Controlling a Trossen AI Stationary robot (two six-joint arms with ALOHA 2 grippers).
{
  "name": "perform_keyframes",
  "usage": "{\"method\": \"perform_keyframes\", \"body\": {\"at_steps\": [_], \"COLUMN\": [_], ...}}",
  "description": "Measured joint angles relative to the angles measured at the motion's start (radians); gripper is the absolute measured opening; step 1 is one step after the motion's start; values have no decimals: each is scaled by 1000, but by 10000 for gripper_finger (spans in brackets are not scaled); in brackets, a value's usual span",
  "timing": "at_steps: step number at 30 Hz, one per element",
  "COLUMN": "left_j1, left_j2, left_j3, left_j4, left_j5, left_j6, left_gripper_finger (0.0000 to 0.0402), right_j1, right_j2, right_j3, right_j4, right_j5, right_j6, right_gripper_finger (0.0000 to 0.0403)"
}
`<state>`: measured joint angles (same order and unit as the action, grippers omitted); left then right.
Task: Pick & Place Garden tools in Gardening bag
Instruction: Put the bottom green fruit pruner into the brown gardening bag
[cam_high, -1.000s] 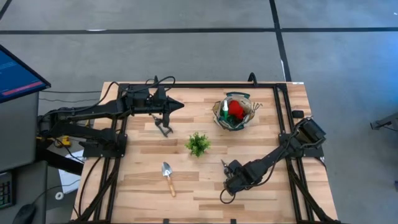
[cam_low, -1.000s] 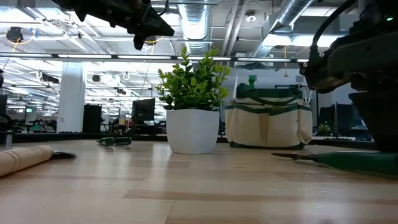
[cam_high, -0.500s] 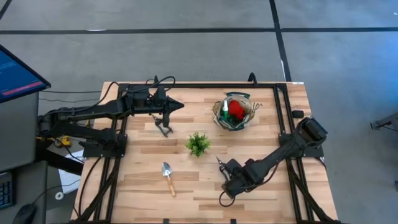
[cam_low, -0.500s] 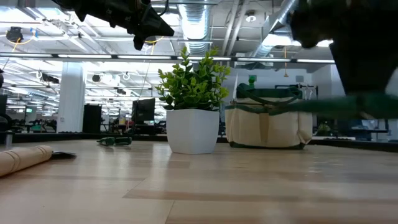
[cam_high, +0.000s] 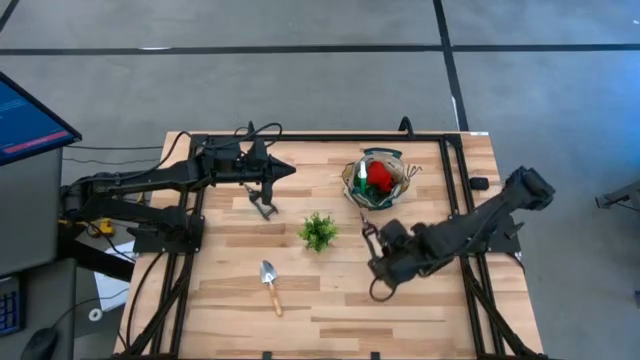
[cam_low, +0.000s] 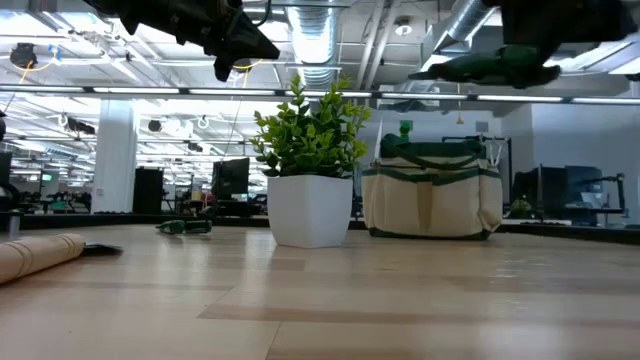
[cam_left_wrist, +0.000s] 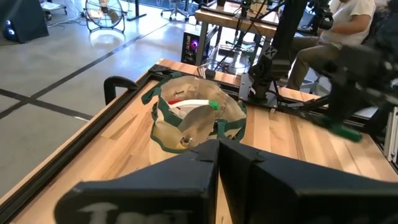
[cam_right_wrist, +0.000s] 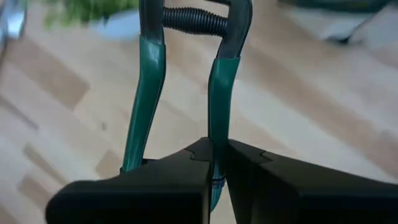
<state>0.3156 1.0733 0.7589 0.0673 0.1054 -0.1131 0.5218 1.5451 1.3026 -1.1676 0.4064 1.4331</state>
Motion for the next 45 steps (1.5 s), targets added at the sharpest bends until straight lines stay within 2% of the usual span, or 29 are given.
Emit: {"method": "perform_keyframes", "body": {"at_steps": [6,12,18,23,31,37,45], "left_j1": [0,0,0,0,0,0,0], "left_j2": [0,0,0,0,0,0,0], "left_j3": [0,0,0,0,0,0,0], "left_j4": [-1,-1,-1,-1,-1,-1,-5], "left_j5": [-4,-6,-9,-9,-9,-8,-8], "left_j6": [0,0,2,3,3,3,1], "left_gripper_finger": [1,1,1,1,1,1,1], "right_j1": [-103,-255,-410,-494,-561,-587,-604], "right_j2": [-84,-134,-122,-68,12,12,-40], "right_j3": [0,0,0,0,0,-9,-134], "right_j4": [-36,-32,-26,-29,-32,-35,48], "right_j5": [91,155,174,204,277,304,228], "right_j6": [-16,-78,-210,-345,-526,-614,-676], "right_gripper_finger": [12,12,12,12,12,12,12]}}
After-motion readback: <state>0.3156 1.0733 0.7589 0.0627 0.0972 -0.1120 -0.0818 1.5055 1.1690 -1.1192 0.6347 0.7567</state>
